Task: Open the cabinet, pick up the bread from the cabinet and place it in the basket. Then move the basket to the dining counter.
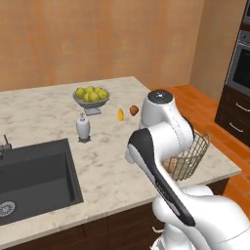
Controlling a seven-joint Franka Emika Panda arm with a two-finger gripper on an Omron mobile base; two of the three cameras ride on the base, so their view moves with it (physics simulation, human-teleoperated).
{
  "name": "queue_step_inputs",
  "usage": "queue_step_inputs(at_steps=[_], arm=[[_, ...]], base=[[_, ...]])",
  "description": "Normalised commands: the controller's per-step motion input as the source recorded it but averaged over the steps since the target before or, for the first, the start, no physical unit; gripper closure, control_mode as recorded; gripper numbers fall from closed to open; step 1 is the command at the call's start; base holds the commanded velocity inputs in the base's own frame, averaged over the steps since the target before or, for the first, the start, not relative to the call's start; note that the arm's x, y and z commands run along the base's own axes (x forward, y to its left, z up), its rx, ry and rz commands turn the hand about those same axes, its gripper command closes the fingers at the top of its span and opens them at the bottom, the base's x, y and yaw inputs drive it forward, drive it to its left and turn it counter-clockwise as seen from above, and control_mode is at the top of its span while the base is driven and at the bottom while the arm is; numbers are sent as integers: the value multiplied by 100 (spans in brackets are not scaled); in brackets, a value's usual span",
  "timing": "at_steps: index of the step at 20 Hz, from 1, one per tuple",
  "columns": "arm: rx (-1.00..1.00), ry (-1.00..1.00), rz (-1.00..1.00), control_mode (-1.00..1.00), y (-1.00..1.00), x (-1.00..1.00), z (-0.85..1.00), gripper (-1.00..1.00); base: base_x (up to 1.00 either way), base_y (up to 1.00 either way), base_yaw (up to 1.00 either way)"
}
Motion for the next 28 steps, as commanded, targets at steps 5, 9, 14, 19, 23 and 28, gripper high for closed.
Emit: queue_step_inputs(at_steps=[5, 9, 14, 19, 23, 28], arm=[[0, -8, 0, -100, 2, 87, -15, 100], [-1, -9, 0, -100, 4, 100, -45, 100], [0, -15, 0, -100, -3, 100, -75, 100], [-6, 0, 0, -100, 0, 77, -55, 100], [0, 1, 0, -100, 0, 38, -21, 100], [0, 8, 0, -100, 3, 8, -26, 100]], base=[[0, 0, 0], [0, 0, 0], [0, 0, 0], [0, 0, 0], [0, 0, 0], [0, 0, 0]])
